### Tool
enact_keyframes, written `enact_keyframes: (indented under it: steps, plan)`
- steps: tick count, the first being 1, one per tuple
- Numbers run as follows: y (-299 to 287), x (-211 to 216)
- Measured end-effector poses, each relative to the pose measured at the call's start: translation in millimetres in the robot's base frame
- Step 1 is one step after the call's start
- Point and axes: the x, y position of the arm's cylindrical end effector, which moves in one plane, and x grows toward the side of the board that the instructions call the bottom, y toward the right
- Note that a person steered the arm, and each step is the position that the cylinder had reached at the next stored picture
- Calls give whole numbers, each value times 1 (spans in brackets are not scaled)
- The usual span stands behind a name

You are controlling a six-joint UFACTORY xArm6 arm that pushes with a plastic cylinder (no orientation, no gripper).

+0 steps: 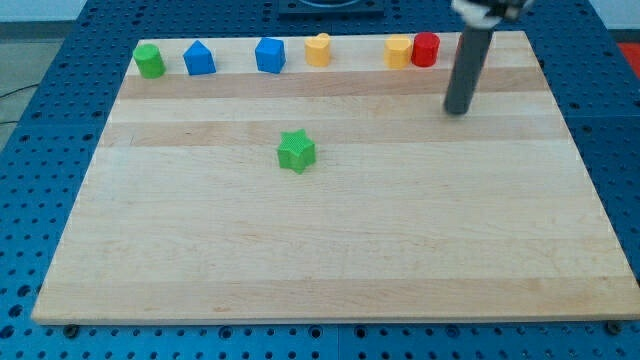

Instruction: Move the green star towards the top center

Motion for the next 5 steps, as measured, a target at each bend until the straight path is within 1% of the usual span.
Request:
enact_keyframes:
  steps: [1,2,3,4,5]
  plan:
    - [-75,56]
    - [-125,66]
    - [-180,58]
    - [-201,19]
    - [-214,-5]
